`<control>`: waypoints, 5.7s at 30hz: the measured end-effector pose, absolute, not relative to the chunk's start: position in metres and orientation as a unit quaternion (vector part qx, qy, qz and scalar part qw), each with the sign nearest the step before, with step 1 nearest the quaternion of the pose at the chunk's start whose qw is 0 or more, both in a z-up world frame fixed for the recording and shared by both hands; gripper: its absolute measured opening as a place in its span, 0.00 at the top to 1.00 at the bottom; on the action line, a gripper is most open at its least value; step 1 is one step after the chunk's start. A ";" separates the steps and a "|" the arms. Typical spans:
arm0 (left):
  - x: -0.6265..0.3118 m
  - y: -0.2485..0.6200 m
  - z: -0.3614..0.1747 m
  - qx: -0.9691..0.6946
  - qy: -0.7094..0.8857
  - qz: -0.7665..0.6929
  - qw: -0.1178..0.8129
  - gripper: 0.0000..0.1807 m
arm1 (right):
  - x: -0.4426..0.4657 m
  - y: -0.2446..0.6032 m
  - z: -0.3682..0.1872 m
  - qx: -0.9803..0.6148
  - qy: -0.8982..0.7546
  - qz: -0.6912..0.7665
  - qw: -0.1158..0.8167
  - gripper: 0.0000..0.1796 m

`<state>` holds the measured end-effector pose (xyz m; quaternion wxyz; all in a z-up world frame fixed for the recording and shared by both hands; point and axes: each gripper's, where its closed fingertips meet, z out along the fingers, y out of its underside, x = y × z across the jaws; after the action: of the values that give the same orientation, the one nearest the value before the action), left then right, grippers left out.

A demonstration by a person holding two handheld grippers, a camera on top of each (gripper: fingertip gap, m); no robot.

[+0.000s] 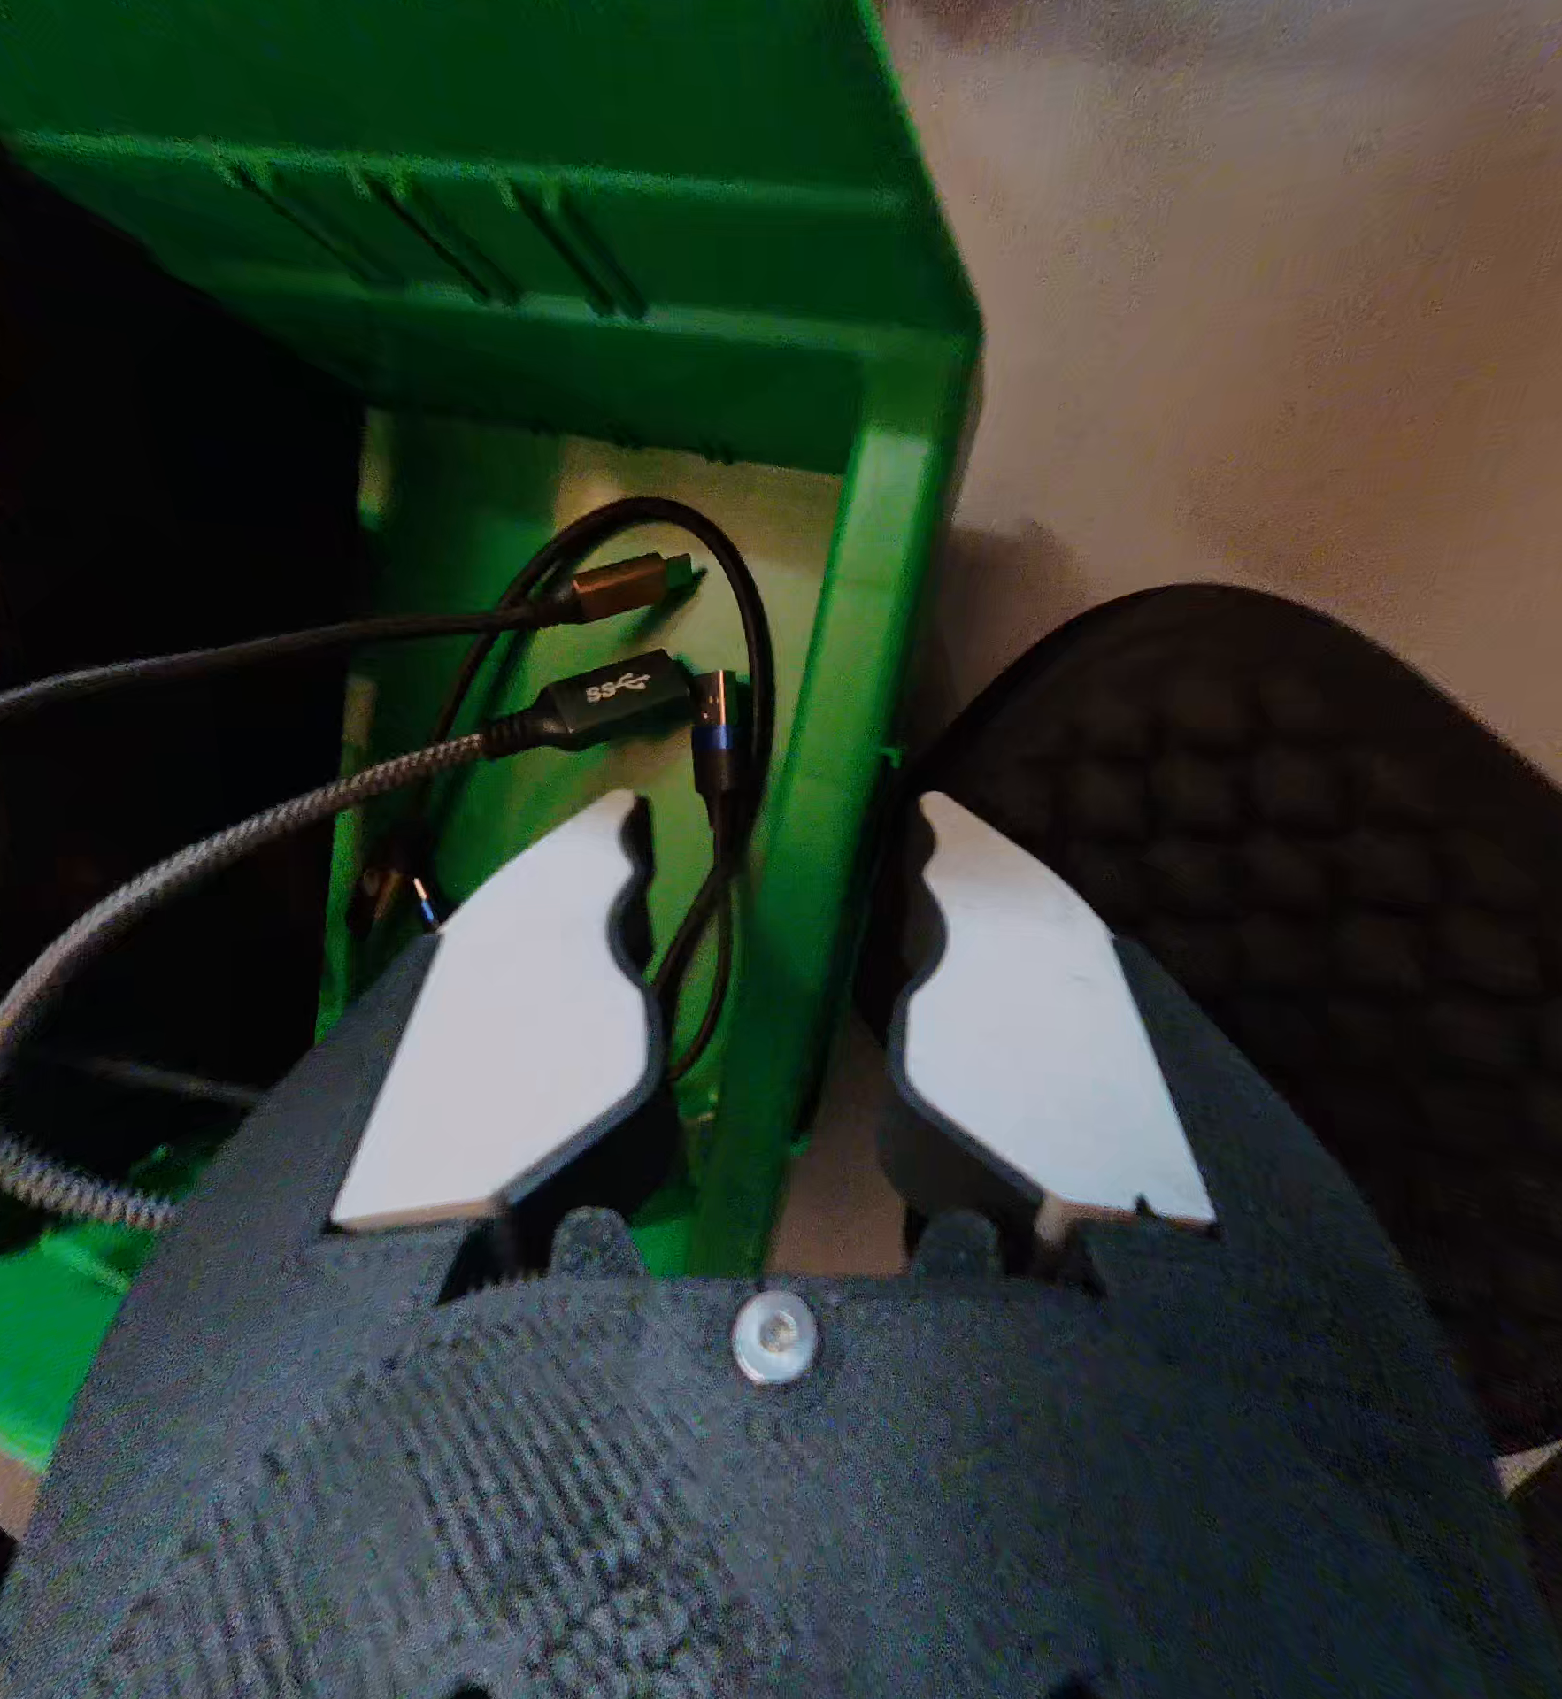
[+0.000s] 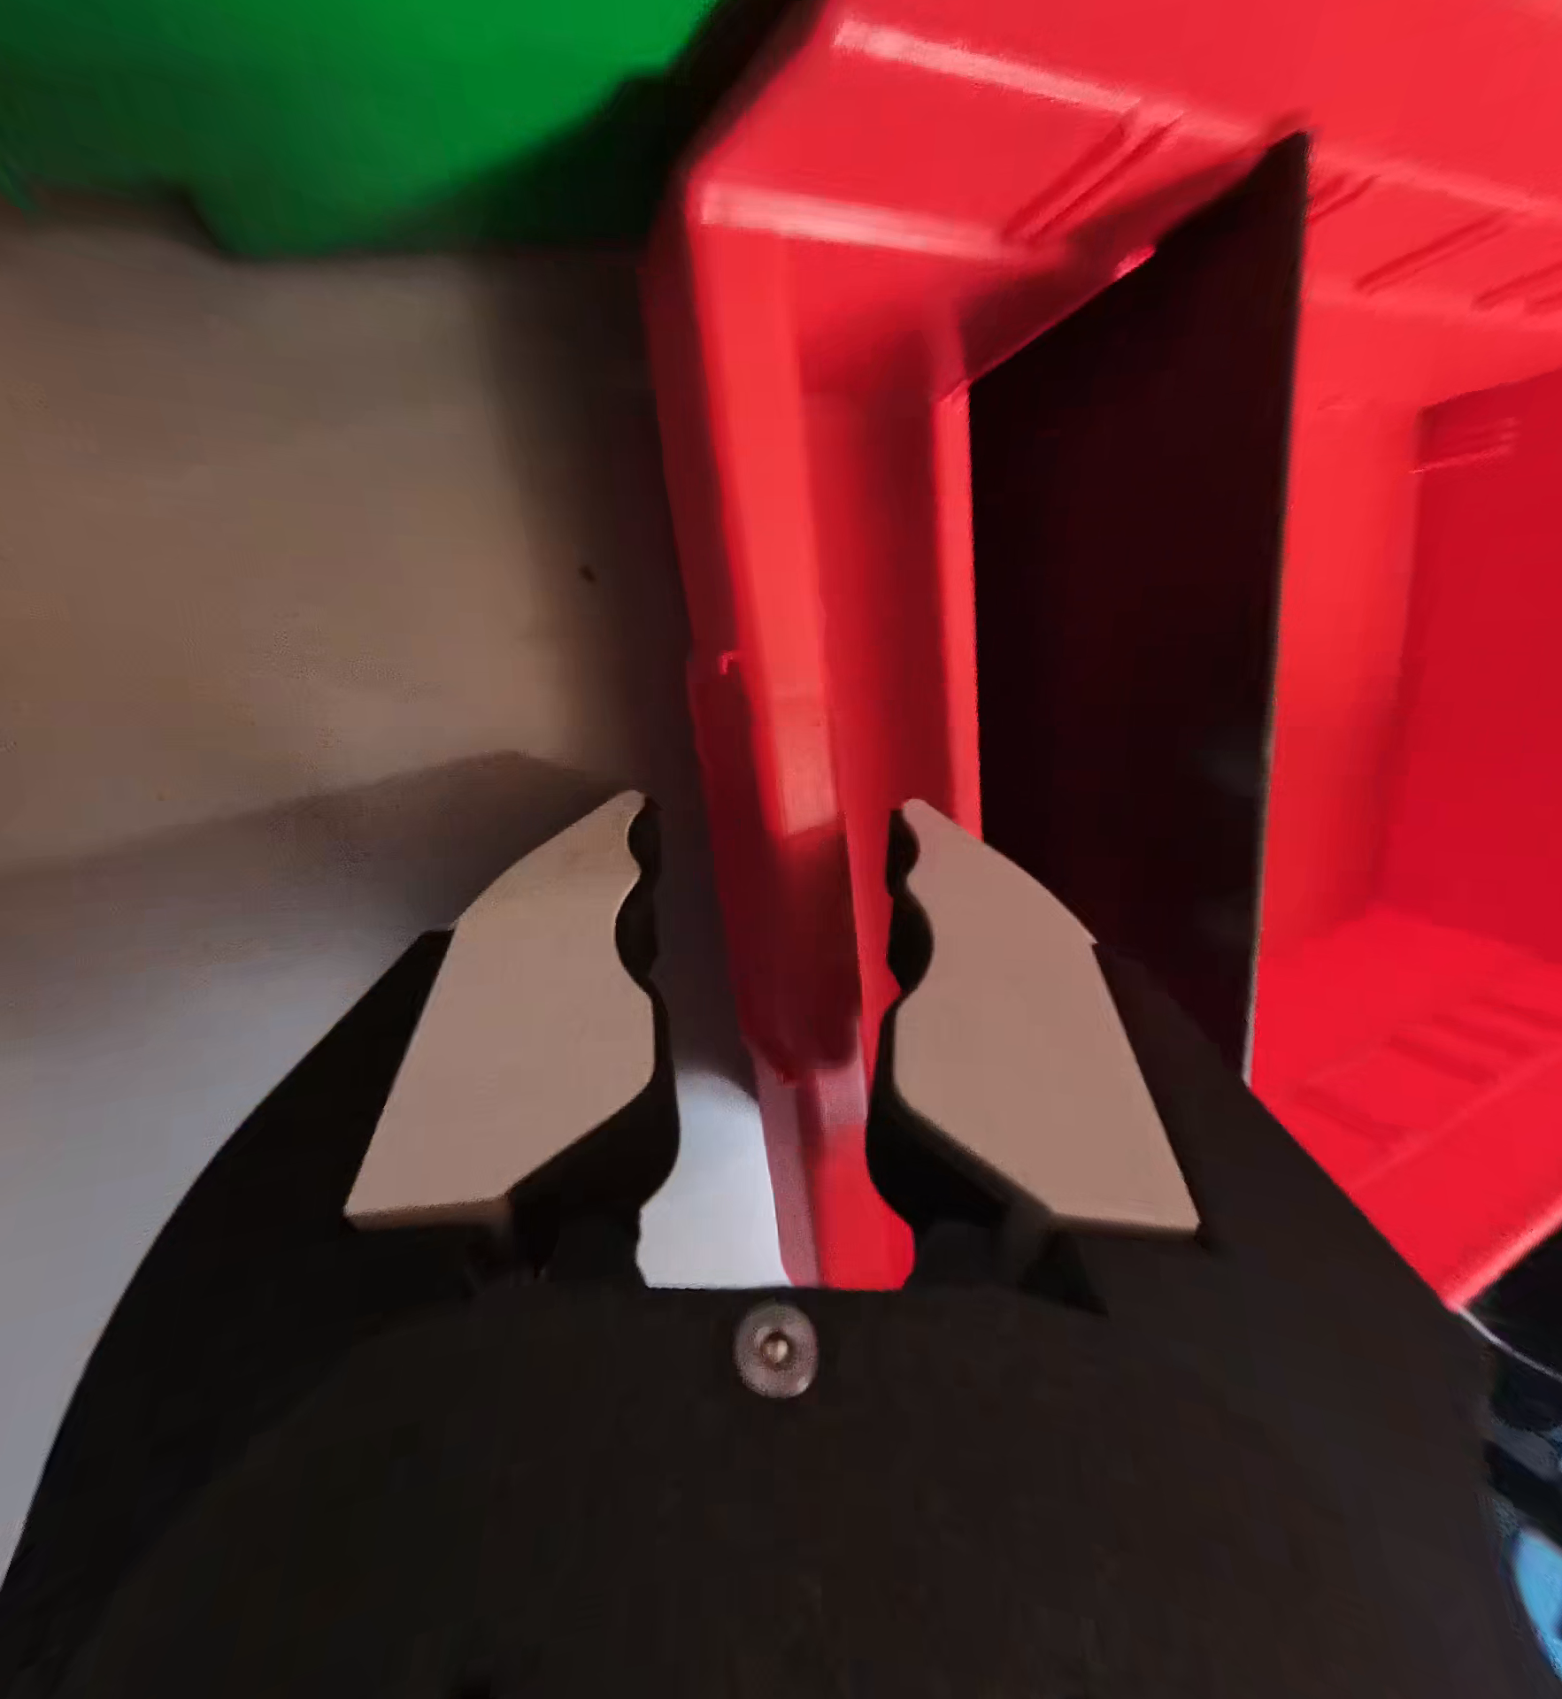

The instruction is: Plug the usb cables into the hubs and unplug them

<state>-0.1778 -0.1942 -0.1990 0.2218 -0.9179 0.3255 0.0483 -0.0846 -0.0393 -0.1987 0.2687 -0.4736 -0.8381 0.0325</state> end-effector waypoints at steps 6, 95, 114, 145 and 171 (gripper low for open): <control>-0.173 -0.191 -0.209 -0.914 0.364 -0.025 0.177 0.87 | -0.063 -0.036 -0.202 -0.485 -0.833 0.046 0.263 0.84; -0.407 0.014 -0.154 -0.952 -0.017 0.191 0.240 0.76 | 0.130 0.083 -0.123 -0.597 -0.491 0.283 0.568 0.83; -0.250 -0.044 0.093 -0.764 0.148 -0.051 0.626 0.77 | 0.103 0.050 -0.089 -0.546 -0.500 0.357 0.570 0.83; 0.003 -0.105 -0.033 -0.609 0.374 -0.510 0.479 0.79 | 0.013 -0.109 -0.045 -0.341 -0.557 0.715 0.250 0.94; 0.019 -0.098 -0.087 -0.553 0.550 -0.086 0.620 0.93 | 0.033 -0.115 -0.058 -0.239 -0.668 0.459 0.535 0.92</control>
<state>0.0186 -0.0980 -0.0873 0.6197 -0.5529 0.5503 -0.0858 0.0328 -0.1155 -0.0579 0.5349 -0.2386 -0.6683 0.4585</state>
